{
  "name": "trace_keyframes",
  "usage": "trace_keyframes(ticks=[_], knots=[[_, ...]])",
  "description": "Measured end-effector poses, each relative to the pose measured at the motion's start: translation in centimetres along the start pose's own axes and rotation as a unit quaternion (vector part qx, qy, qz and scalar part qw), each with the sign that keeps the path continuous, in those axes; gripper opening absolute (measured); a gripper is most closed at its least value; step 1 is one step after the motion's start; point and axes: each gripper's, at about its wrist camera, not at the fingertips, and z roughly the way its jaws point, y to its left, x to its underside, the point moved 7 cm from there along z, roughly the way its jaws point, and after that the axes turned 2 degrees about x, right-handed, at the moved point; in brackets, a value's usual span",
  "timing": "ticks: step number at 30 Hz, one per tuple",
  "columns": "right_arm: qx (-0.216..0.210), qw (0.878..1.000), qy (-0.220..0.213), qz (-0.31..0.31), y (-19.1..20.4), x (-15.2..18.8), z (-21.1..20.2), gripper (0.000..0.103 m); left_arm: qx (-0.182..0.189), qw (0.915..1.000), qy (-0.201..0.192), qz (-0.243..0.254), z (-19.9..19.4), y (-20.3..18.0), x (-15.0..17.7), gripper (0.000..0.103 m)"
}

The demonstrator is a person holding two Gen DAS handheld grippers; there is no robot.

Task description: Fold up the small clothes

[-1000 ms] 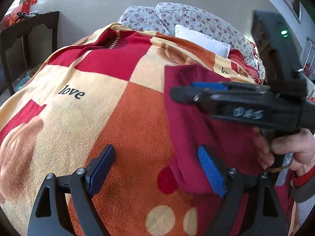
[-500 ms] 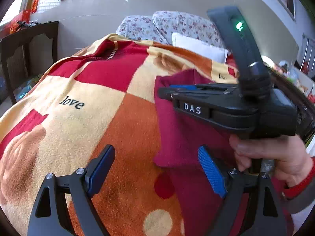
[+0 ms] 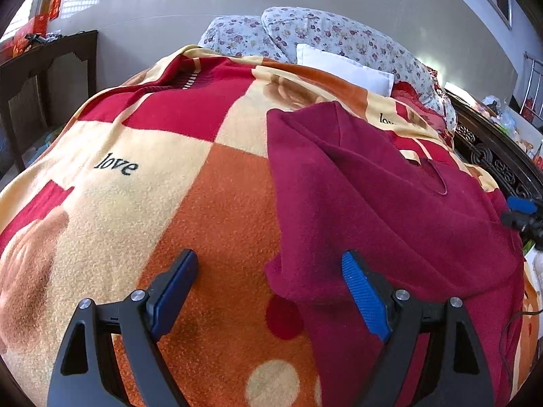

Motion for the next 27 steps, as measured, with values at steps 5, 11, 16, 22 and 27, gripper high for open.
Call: trace_keyframes(ticks=[5, 11, 16, 22, 27], knots=[[0.012, 0.997, 0.018, -0.076, 0.5, 1.6, 2.5, 0.044, 0.009, 0.9999, 0.002, -0.008, 0.1, 0.3, 0.1, 0.087], [0.05, 0.995, -0.009, -0.084, -0.4, 0.8, 0.8, 0.0, 0.006, 1.0, 0.004, -0.004, 0.2, 0.2, 0.1, 0.089], [-0.001, 0.999, -0.022, -0.023, -1.9, -0.2, 0.8, 0.001, 0.006, 1.0, 0.005, -0.004, 0.3, 0.1, 0.1, 0.09], [-0.046, 0.998, -0.009, -0.036, -0.5, 0.7, 0.4, 0.056, 0.005, 1.0, 0.005, -0.003, 0.3, 0.1, 0.1, 0.09], [-0.048, 0.997, 0.021, -0.065, 0.6, 2.5, 2.4, 0.035, 0.005, 1.0, 0.005, -0.004, 0.3, 0.2, 0.1, 0.09]])
